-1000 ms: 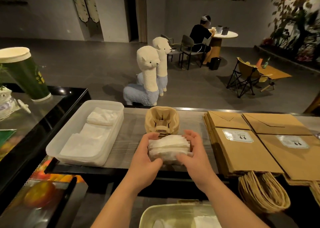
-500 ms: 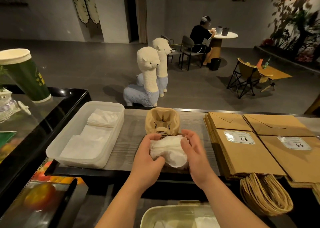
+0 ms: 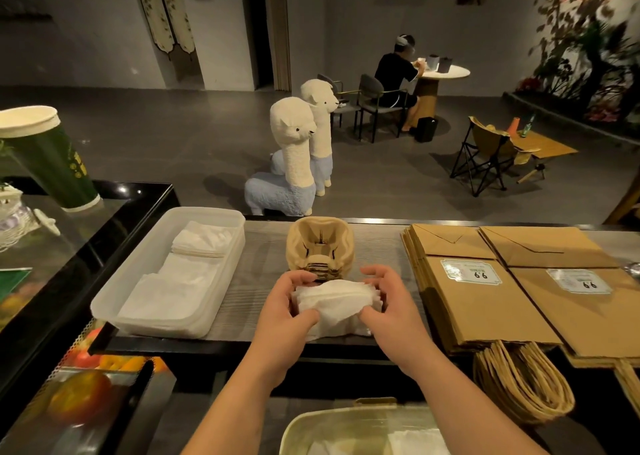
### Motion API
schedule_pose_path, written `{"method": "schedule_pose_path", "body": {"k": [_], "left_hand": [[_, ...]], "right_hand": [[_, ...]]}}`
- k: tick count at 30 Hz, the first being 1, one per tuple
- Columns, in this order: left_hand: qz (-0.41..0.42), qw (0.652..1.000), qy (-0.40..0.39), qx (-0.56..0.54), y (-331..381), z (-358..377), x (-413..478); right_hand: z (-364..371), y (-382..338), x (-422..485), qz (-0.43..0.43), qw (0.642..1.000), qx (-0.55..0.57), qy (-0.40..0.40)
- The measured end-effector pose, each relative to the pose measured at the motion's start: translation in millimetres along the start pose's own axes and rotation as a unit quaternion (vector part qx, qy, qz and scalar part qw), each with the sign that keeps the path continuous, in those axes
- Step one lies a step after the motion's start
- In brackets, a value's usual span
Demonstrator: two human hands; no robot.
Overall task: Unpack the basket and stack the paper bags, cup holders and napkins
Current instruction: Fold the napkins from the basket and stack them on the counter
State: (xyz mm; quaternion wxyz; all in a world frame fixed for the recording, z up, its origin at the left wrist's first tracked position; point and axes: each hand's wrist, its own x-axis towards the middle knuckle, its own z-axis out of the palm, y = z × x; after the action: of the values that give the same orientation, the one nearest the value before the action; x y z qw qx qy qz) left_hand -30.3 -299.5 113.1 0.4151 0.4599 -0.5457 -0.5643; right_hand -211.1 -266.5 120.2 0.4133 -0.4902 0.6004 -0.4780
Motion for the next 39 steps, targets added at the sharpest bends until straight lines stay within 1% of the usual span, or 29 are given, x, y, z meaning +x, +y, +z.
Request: {"method": "schedule_pose_path", "body": {"k": [2,4,7,8,9,10,11,12,13,15,17,20,21,24,27,30,33,37,39], "left_hand": [[0.012,1.000,0.007,-0.010,-1.2,3.8,-2.8],[0.013,1.000,0.006,-0.018,-2.9,8.2,-3.6],[0.015,1.000,0.001,0.010,-2.5,12.0,-4.2],[0.023,0.999,-0.002,0.028,-2.0,12.8,-4.2],[0.030,0.999,-0.003,0.042,-1.9,13.4,-4.1],[0.033,0.998,-0.003,0.050,-2.4,14.0,-4.1],[0.032,0.998,0.000,0.051,-3.4,14.4,-4.0],[0.031,0.998,0.003,0.048,-4.0,14.6,-4.2],[0.032,0.998,0.005,0.046,-4.1,14.6,-4.5],[0.039,0.998,0.008,0.040,-3.4,13.2,-4.6],[0.043,0.999,0.012,0.028,-2.5,10.6,-4.4],[0.045,0.999,0.009,0.018,-1.1,8.8,-5.0],[0.049,0.999,0.005,0.015,-0.7,9.7,-5.5],[0.056,0.998,-0.001,0.003,0.8,11.3,-5.4],[0.051,0.998,-0.018,0.012,-1.1,10.8,-3.8],[0.054,0.998,-0.041,0.015,0.6,13.8,-2.2],[0.055,0.998,-0.021,0.009,-0.9,11.3,0.5],[0.057,0.998,-0.023,0.004,-1.3,5.5,-1.4],[0.051,0.999,-0.011,0.005,-1.8,3.3,-1.9]], "right_hand": [[2.6,-3.1,-1.8,-0.001,1.000,0.020,0.012],[2.1,-2.5,-4.9,0.000,0.999,0.052,-0.001],[-3.1,6.1,-12.4,-0.004,0.993,0.089,-0.082],[-4.2,7.7,-13.9,-0.005,0.989,0.112,-0.097],[-3.9,7.7,-14.0,-0.002,0.986,0.141,-0.091],[-2.7,7.1,-12.8,0.005,0.986,0.156,-0.066],[-1.2,4.8,-10.5,0.013,0.988,0.148,-0.034],[-0.6,1.2,-8.2,0.019,0.993,0.113,-0.014],[-0.9,-0.2,-5.9,0.019,0.998,0.064,-0.014],[-4.0,1.1,-2.7,0.008,0.999,-0.011,-0.045],[-8.2,1.7,-4.1,0.001,0.997,-0.040,-0.065],[-6.8,0.8,-6.9,-0.029,0.995,-0.074,-0.057],[-4.8,0.7,-6.9,-0.034,0.996,-0.072,-0.049],[-0.6,-1.5,-5.7,-0.046,0.999,-0.017,-0.024],[1.4,-3.3,-4.1,-0.047,0.999,0.008,-0.024],[4.2,-2.5,-1.0,-0.045,0.999,0.008,-0.030],[5.4,-2.3,1.3,-0.039,0.999,0.011,-0.019],[4.1,-1.8,3.0,-0.033,0.999,0.007,-0.042],[3.4,0.2,3.7,-0.034,0.999,0.002,-0.035]]}}
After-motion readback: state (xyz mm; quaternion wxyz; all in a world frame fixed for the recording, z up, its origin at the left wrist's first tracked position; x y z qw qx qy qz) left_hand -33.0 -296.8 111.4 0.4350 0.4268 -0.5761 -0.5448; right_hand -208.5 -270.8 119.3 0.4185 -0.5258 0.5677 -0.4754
